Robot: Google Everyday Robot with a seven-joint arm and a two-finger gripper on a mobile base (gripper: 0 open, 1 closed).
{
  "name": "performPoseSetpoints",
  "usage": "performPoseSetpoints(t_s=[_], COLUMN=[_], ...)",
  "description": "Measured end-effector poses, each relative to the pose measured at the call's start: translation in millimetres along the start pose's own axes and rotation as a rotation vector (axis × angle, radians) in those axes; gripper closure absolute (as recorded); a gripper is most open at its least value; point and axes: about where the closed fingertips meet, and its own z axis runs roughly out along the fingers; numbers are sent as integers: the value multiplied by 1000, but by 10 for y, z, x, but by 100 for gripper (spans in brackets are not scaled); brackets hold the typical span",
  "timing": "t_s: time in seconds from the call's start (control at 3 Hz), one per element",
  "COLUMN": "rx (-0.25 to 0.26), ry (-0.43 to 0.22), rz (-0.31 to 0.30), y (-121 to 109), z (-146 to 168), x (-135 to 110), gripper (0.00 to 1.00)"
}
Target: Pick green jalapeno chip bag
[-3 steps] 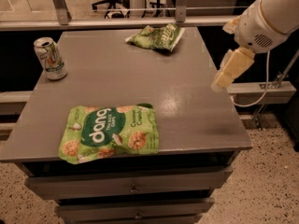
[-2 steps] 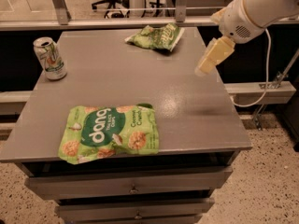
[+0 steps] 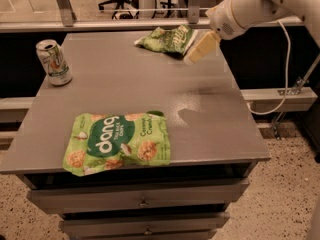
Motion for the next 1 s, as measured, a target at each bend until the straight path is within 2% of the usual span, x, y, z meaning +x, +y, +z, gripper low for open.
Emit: performPoseSetpoints(t_s=[0.33, 0.67, 1.0], rx=[44, 68, 71], ry=[-32, -57, -79], rz=[102, 190, 266], y=[-326, -528, -684], z=[518, 808, 1018], x=[54, 75, 52], gripper=[0, 0, 0])
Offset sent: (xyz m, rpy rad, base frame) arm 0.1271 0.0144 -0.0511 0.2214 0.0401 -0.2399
